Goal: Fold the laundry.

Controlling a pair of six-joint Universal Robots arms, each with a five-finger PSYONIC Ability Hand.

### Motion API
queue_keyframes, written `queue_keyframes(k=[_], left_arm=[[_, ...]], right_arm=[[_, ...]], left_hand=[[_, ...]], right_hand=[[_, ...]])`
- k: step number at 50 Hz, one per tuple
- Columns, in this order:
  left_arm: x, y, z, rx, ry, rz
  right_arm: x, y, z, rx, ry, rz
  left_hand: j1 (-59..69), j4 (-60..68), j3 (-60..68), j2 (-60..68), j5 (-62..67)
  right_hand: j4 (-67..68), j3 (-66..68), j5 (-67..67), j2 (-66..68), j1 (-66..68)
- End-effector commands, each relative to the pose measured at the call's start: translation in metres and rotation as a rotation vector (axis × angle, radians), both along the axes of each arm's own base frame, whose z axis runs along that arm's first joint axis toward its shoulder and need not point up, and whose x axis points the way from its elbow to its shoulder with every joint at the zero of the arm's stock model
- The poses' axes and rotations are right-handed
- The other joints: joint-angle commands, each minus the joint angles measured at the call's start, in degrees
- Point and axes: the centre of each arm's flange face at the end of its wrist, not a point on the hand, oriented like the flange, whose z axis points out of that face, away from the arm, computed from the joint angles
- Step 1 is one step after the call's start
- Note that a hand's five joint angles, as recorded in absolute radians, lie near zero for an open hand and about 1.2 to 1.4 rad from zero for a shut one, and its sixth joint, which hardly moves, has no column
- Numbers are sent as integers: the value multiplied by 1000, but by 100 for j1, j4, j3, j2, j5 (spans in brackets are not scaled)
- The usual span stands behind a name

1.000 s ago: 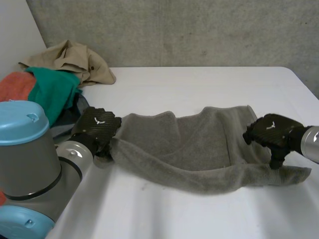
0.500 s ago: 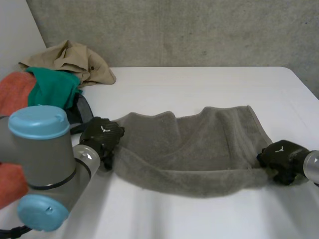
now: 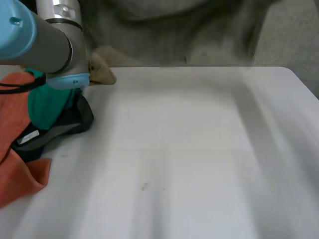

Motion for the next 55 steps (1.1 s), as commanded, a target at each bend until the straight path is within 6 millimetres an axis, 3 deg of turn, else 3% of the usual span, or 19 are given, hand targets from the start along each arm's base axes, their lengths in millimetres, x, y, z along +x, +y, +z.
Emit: queue_keyframes(k=[1,8,11,12,13,16,21,29,34,39,43,49,55], left_arm=[[11,12,-53,161,-35,-26],[24,16,-136,407,-39,-67],[27,22,-168,502,-44,-88],[27,24,-193,566,-60,-91],[26,25,-207,601,-74,-90],[24,31,-251,705,-127,-79],[27,51,-281,834,-203,-65],[45,90,-262,963,-254,-30],[53,118,-256,1035,-297,-38],[62,138,-246,1059,-306,-38],[65,142,-233,1029,-295,-51],[67,130,-223,1001,-273,-71],[77,120,-228,1070,-236,-71]], right_arm=[[-4,-1,-58,168,22,0],[-3,2,-121,346,69,6],[-1,1,-168,469,100,21],[0,0,-181,503,111,25],[-1,0,-205,567,132,23],[2,5,-243,652,198,20],[-5,15,-266,730,310,-14],[-17,57,-257,914,405,2],[-42,71,-254,1017,391,-38],[-67,81,-248,1034,397,-77],[-79,87,-253,1045,419,-59],[-81,91,-259,1062,410,-28],[-81,93,-264,1060,406,-25]], left_hand=[[1561,1127,1192,1202,1579],[1561,1127,1192,1202,1579],[1561,1127,1192,1202,1579],[1561,1127,1192,1202,1579],[1561,1127,1192,1202,1579],[1561,1127,1192,1202,1579],[1561,1127,1192,1202,1579],[1561,1127,1192,1202,1579],[809,375,440,450,827],[-3389,-3824,-3758,-3749,-3372],[-3550,-3984,-3919,-3909,-3532],[-3567,-4001,-3936,-3926,-3549],[-3567,-4001,-3936,-3926,-3549]], right_hand=[[1192,1240,1368,1286,2432],[1192,1240,1368,1286,2432],[1192,1240,1368,1286,2432],[1192,1240,1368,1286,2432],[1192,1240,1368,1286,2432],[1192,1240,1368,1286,2432],[1192,1240,1368,1286,2432],[1192,1240,1368,1286,2432],[1192,1240,1368,1286,2432],[1192,1240,1368,1286,2432],[1192,1240,1368,1286,2432],[1192,1240,1368,1286,2432],[1192,1240,1368,1286,2432]])
